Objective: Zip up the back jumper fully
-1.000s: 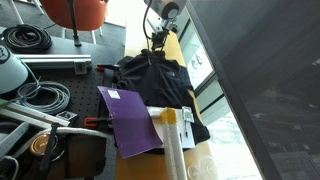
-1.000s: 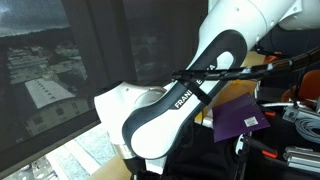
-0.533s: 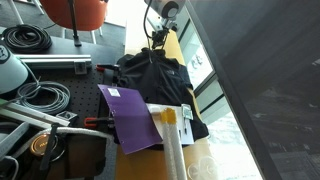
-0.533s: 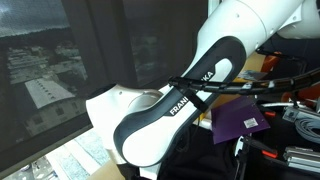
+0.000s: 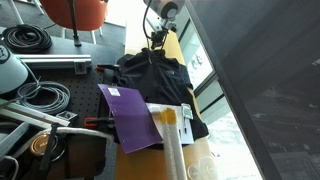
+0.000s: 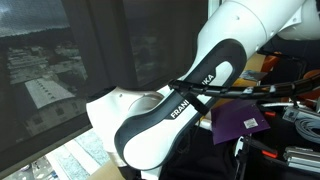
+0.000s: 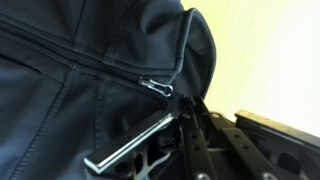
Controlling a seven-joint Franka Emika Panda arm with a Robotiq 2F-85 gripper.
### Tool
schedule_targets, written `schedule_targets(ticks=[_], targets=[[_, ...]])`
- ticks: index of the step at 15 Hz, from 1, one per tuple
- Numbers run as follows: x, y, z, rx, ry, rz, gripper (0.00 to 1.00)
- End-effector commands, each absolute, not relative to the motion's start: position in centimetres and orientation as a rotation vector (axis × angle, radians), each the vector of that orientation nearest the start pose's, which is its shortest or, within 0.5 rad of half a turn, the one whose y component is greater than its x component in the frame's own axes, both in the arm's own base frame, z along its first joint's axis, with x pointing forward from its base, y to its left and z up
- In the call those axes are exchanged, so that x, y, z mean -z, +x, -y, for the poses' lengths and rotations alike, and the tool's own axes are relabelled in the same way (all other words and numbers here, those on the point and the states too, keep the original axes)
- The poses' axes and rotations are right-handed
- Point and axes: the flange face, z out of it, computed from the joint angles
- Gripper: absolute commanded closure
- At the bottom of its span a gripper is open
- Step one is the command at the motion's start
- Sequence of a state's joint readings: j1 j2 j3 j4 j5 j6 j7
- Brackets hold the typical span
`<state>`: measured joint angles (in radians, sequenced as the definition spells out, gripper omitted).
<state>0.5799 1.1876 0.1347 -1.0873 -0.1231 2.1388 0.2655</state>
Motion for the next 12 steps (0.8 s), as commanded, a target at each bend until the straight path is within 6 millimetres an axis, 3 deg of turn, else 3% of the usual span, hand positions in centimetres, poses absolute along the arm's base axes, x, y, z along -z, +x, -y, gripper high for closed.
schedule_targets(ticks=[1,6,12], targets=[[-8.0,57.3,-46.5,-0.209,-3.079,0.706,0.98],[-10.1,57.5,-46.2,-0.11,-3.047,0.734,0.98],[-12.1,56.6,-44.2,-0.041,-3.013,0.757,0.98]])
